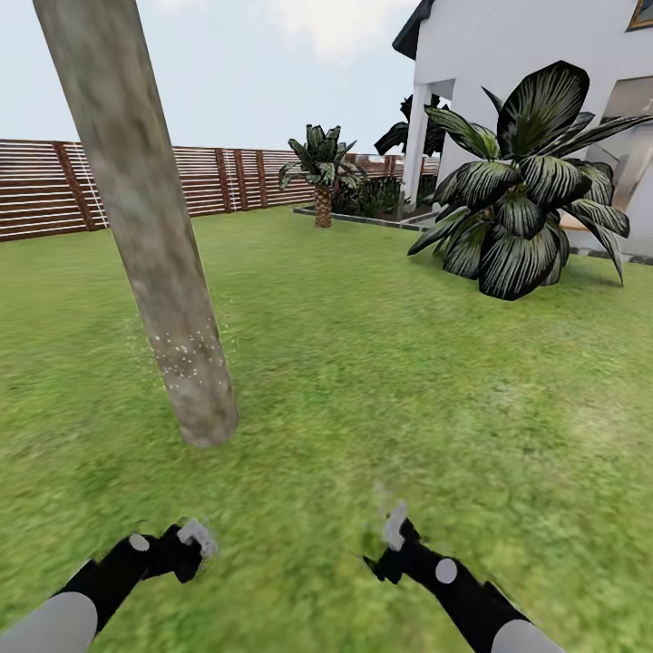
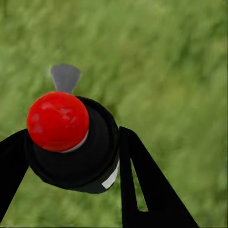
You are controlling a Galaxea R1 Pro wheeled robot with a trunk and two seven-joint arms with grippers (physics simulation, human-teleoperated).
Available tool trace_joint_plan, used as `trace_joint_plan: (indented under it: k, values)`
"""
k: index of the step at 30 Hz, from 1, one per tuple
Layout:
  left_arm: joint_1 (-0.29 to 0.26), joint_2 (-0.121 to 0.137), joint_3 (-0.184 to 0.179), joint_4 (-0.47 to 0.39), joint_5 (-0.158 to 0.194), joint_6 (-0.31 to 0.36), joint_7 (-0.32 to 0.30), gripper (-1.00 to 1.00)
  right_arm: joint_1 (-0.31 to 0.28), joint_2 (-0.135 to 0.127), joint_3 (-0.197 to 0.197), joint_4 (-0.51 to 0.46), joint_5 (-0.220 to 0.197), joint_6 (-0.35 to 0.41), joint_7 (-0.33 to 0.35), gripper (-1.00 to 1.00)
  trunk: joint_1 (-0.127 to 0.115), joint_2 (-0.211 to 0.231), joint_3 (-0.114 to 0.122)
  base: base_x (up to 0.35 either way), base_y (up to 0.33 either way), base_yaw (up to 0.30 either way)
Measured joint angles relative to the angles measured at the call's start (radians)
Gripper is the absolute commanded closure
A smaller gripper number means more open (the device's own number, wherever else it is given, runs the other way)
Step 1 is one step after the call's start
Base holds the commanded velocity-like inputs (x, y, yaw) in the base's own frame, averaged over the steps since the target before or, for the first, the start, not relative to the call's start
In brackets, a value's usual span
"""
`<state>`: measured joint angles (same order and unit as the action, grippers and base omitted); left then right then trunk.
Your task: In the garden, pick up the pesticide atomizer on the floor and spray pesticide onto both trees until each tree trunk is fully covered.
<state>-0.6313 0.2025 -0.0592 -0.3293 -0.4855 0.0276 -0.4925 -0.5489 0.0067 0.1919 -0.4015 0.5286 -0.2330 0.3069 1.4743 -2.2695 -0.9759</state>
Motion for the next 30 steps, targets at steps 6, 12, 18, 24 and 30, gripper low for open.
trace_joint_plan:
  k: [6,12,18,24,30]
  values:
    - [0.114,-0.031,0.076,0.287,0.47,-0.452,0.382,1.0,0.056,0.003,-0.043,0.352,-0.219,-0.324,-0.647,-1.0,0.0,0.0,0.0,0.0,0.0,0.0]
    - [0.2,-0.03,0.076,0.306,0.625,-0.51,0.437,1.0,0.135,-0.002,-0.035,0.366,-0.4,-0.414,-0.68,-1.0,0.0,0.0,0.0,0.0,0.0,0.0]
    - [0.221,-0.02,0.077,0.307,0.633,-0.505,0.454,1.0,0.137,0.01,-0.035,0.366,-0.408,-0.415,-0.682,-1.0,0.0,0.0,0.0,0.0,0.0,0.0]
    - [0.224,-0.031,0.071,0.307,0.631,-0.51,0.441,1.0,0.137,0.01,-0.039,0.366,-0.411,-0.415,-0.683,-1.0,0.0,0.0,0.0,0.0,0.0,-0.276]
    - [0.225,-0.03,0.071,0.308,0.632,-0.511,0.449,1.0,0.137,0.01,-0.045,0.365,-0.51,-0.415,-0.683,-1.0,0.0,0.0,0.0,-0.064,0.0,-0.299]
